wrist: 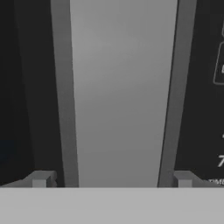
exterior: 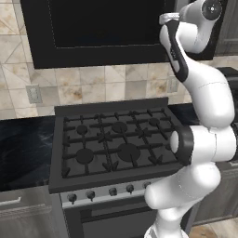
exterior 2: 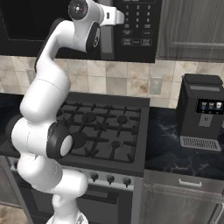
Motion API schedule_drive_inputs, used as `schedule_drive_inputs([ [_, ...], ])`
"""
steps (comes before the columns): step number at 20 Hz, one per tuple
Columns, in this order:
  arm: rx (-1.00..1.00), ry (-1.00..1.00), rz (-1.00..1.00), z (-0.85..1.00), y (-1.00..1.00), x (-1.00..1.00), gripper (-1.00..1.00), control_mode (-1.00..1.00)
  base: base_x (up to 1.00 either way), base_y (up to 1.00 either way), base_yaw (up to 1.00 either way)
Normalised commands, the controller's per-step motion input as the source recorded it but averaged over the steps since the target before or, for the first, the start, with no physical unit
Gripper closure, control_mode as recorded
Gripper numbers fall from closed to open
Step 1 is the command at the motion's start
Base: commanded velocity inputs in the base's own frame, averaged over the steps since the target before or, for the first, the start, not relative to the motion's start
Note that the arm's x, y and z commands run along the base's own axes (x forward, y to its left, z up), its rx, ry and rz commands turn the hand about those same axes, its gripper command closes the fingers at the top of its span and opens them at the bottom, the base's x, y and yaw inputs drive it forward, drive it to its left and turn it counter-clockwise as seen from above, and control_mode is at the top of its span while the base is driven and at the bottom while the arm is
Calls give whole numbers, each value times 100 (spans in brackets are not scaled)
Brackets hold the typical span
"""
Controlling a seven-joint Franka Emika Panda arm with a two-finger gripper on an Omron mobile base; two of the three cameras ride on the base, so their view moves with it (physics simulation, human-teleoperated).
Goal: Retrieve the reheated potato from the microwave, then place the potato, cheese, and condiment on the cutting board.
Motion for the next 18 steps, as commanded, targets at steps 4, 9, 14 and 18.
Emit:
schedule_drive_inputs([
  [4,0,0,0,-3,0,45,-100,-100,0,0,0],
  [9,0,0,0,-3,0,44,-100,-100,0,0,0],
  [14,1,0,0,-6,2,41,-100,-100,0,0,0],
  [18,10,0,0,-25,22,35,100,-100,0,0,0],
])
